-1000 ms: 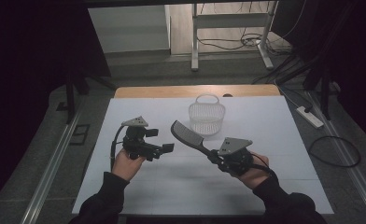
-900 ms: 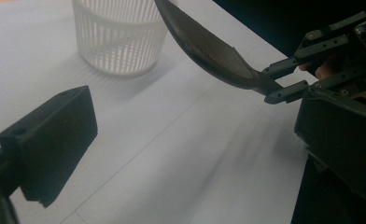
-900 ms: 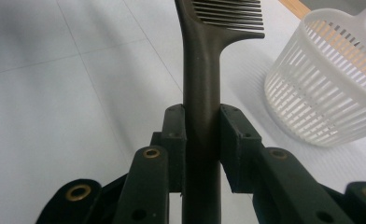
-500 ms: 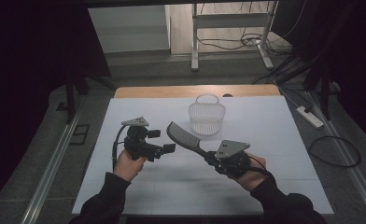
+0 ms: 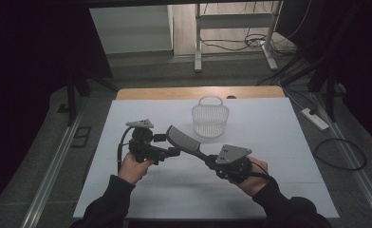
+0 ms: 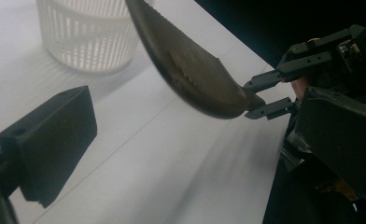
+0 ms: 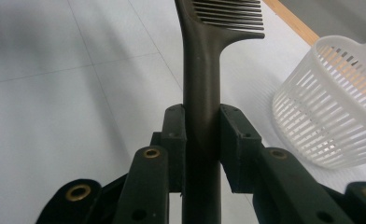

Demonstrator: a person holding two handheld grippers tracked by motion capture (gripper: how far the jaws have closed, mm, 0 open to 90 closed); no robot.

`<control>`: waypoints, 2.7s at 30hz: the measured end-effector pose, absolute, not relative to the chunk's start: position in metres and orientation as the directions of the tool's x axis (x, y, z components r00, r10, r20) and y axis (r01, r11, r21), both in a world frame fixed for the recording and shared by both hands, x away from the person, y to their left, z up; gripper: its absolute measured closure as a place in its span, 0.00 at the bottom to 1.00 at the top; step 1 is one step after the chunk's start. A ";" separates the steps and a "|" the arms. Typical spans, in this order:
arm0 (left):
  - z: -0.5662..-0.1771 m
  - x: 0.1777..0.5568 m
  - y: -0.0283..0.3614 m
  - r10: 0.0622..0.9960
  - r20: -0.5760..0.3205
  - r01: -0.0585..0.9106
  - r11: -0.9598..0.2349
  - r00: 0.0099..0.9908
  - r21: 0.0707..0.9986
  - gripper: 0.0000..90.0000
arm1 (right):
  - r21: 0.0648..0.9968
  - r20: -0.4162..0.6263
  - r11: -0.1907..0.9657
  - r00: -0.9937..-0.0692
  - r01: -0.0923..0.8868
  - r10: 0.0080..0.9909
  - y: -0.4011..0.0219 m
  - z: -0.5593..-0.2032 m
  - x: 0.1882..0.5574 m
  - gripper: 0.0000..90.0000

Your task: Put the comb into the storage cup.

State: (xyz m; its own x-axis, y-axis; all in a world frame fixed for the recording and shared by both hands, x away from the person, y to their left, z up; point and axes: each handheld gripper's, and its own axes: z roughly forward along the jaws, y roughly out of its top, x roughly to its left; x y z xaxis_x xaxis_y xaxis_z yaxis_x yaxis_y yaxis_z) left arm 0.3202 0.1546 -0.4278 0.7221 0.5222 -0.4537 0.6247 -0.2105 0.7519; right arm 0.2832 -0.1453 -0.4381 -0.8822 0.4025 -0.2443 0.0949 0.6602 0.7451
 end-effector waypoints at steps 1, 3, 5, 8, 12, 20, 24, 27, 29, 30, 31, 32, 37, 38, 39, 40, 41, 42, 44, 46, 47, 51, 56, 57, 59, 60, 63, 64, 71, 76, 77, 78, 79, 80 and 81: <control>-0.428 0.321 0.154 0.517 -0.459 0.627 -0.211 0.723 0.750 0.00 | 0.745 -0.248 0.661 -0.882 0.091 0.401 -0.145 -0.438 0.283 0.81; -0.428 0.321 0.152 0.506 -0.468 0.630 -0.209 0.724 0.748 0.00 | 0.744 -0.252 0.663 -0.882 0.086 0.397 -0.144 -0.438 0.282 0.81; -0.428 0.322 0.150 0.496 -0.476 0.632 -0.209 0.726 0.746 0.00 | 0.742 -0.259 0.665 -0.882 0.080 0.395 -0.143 -0.439 0.281 0.81; -0.428 0.322 0.148 0.494 -0.478 0.634 -0.213 0.727 0.743 0.00 | 0.741 -0.264 0.668 -0.883 0.072 0.388 -0.142 -0.439 0.281 0.81; -0.428 0.321 0.147 0.497 -0.479 0.638 -0.217 0.724 0.739 0.02 | 0.738 -0.272 0.672 -0.882 0.064 0.384 -0.141 -0.439 0.280 0.81; -0.427 0.321 0.153 0.458 -0.549 0.676 -0.174 0.699 0.716 0.46 | 0.732 -0.290 0.678 -0.874 0.059 0.390 -0.141 -0.440 0.280 0.81; -0.429 0.323 0.158 0.430 -0.604 0.709 -0.136 0.671 0.692 0.63 | 0.733 -0.295 0.678 -0.872 0.056 0.390 -0.142 -0.440 0.280 0.81; -0.431 0.324 0.161 0.409 -0.632 0.725 -0.119 0.658 0.679 0.73 | 0.732 -0.303 0.679 -0.870 0.049 0.389 -0.142 -0.440 0.280 0.81; -0.431 0.325 0.162 0.396 -0.647 0.734 -0.112 0.652 0.670 0.81 | 0.732 -0.307 0.680 -0.869 0.045 0.388 -0.142 -0.440 0.280 0.81; -0.432 0.326 0.162 0.381 -0.663 0.742 -0.104 0.644 0.662 0.82 | 0.733 -0.310 0.679 -0.868 0.042 0.389 -0.142 -0.440 0.280 0.81; -0.432 0.326 0.162 0.366 -0.678 0.750 -0.096 0.638 0.654 0.84 | 0.731 -0.313 0.681 -0.867 0.041 0.388 -0.142 -0.440 0.280 0.81; -0.433 0.326 0.162 0.352 -0.688 0.755 -0.092 0.634 0.649 0.86 | 0.729 -0.320 0.683 -0.865 0.037 0.388 -0.142 -0.441 0.280 0.81; -0.432 0.325 0.160 0.328 -0.700 0.760 -0.095 0.634 0.643 0.92 | 0.708 -0.372 0.706 -0.846 0.007 0.382 -0.140 -0.444 0.279 0.80; -0.432 0.324 0.160 0.330 -0.701 0.761 -0.094 0.633 0.643 0.92 | 0.707 -0.378 0.708 -0.844 0.003 0.381 -0.140 -0.445 0.279 0.80; -0.432 0.324 0.160 0.331 -0.703 0.763 -0.092 0.629 0.640 0.92 | 0.708 -0.377 0.707 -0.844 0.002 0.381 -0.141 -0.445 0.279 0.80; -0.432 0.324 0.160 0.330 -0.705 0.764 -0.089 0.627 0.639 0.92 | 0.711 -0.374 0.703 -0.845 0.003 0.381 -0.141 -0.445 0.279 0.80; -0.432 0.324 0.160 0.330 -0.707 0.765 -0.085 0.626 0.638 0.92 | 0.714 -0.370 0.700 -0.846 0.004 0.383 -0.141 -0.445 0.280 0.80; -0.432 0.324 0.160 0.330 -0.707 0.765 -0.084 0.626 0.638 0.92 | 0.718 -0.365 0.696 -0.848 0.006 0.384 -0.141 -0.445 0.280 0.79; -0.431 0.323 0.160 0.332 -0.706 0.764 -0.077 0.626 0.641 0.92 | 0.726 -0.353 0.687 -0.850 0.014 0.390 -0.142 -0.445 0.280 0.78; -0.430 0.323 0.161 0.336 -0.698 0.756 -0.071 0.633 0.651 0.92 | 0.731 -0.348 0.682 -0.850 0.019 0.396 -0.142 -0.445 0.280 0.76; -0.429 0.323 0.161 0.336 -0.697 0.754 -0.067 0.634 0.654 0.92 | 0.734 -0.344 0.678 -0.850 0.022 0.399 -0.142 -0.444 0.281 0.74; -0.428 0.322 0.163 0.338 -0.689 0.745 -0.058 0.641 0.664 0.92 | 0.744 -0.332 0.668 -0.850 0.031 0.409 -0.143 -0.444 0.281 0.67; -0.428 0.322 0.164 0.337 -0.683 0.738 -0.059 0.648 0.672 0.92 | 0.751 -0.298 0.657 -0.860 0.057 0.415 -0.142 -0.444 0.283 0.59; -0.428 0.322 0.164 0.337 -0.680 0.736 -0.060 0.651 0.675 0.92 | 0.754 -0.286 0.653 -0.864 0.064 0.415 -0.142 -0.444 0.283 0.56; -0.427 0.322 0.164 0.341 -0.675 0.732 -0.061 0.655 0.679 0.92 | 0.758 -0.269 0.647 -0.867 0.078 0.420 -0.142 -0.444 0.284 0.53; -0.427 0.322 0.164 0.343 -0.674 0.731 -0.061 0.655 0.680 0.92 | 0.758 -0.265 0.647 -0.868 0.083 0.421 -0.142 -0.444 0.284 0.52; -0.426 0.322 0.165 0.349 -0.668 0.727 -0.060 0.657 0.684 0.92 | 0.759 -0.240 0.642 -0.871 0.107 0.429 -0.142 -0.444 0.286 0.47; -0.426 0.321 0.165 0.351 -0.665 0.725 -0.062 0.660 0.686 0.92 | 0.759 -0.229 0.641 -0.874 0.116 0.429 -0.143 -0.444 0.287 0.45; -0.425 0.321 0.165 0.371 -0.636 0.706 -0.082 0.677 0.704 0.92 | 0.742 -0.162 0.643 -0.881 0.189 0.445 -0.144 -0.446 0.293 0.34; -0.424 0.320 0.165 0.388 -0.619 0.698 -0.094 0.683 0.710 0.92 | 0.723 -0.093 0.640 -0.881 0.262 0.465 -0.146 -0.448 0.299 0.26; -0.424 0.320 0.165 0.389 -0.617 0.697 -0.096 0.684 0.711 0.92 | 0.720 -0.086 0.640 -0.880 0.269 0.467 -0.146 -0.449 0.300 0.25; -0.424 0.320 0.165 0.390 -0.614 0.694 -0.098 0.686 0.713 0.92 | 0.716 -0.084 0.642 -0.878 0.275 0.471 -0.146 -0.449 0.300 0.23; -0.424 0.320 0.165 0.392 -0.611 0.692 -0.100 0.687 0.715 0.92 | 0.712 -0.077 0.642 -0.877 0.285 0.474 -0.145 -0.450 0.301 0.22; -0.423 0.320 0.165 0.393 -0.609 0.691 -0.101 0.689 0.716 0.92 | 0.709 -0.070 0.642 -0.877 0.292 0.475 -0.146 -0.450 0.301 0.21; -0.423 0.320 0.166 0.393 -0.606 0.688 -0.102 0.691 0.718 0.92 | 0.706 -0.061 0.642 -0.878 0.298 0.475 -0.146 -0.450 0.302 0.20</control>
State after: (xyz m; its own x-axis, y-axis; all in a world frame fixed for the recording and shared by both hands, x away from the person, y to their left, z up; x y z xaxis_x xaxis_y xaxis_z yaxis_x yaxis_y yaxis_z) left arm 0.3198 0.1656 -0.4232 0.6912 0.3932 -0.6063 0.6882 -0.1023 0.7183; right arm 0.3020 -0.1458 -0.4502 -0.8780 0.4747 -0.0608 0.2984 0.6423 0.7060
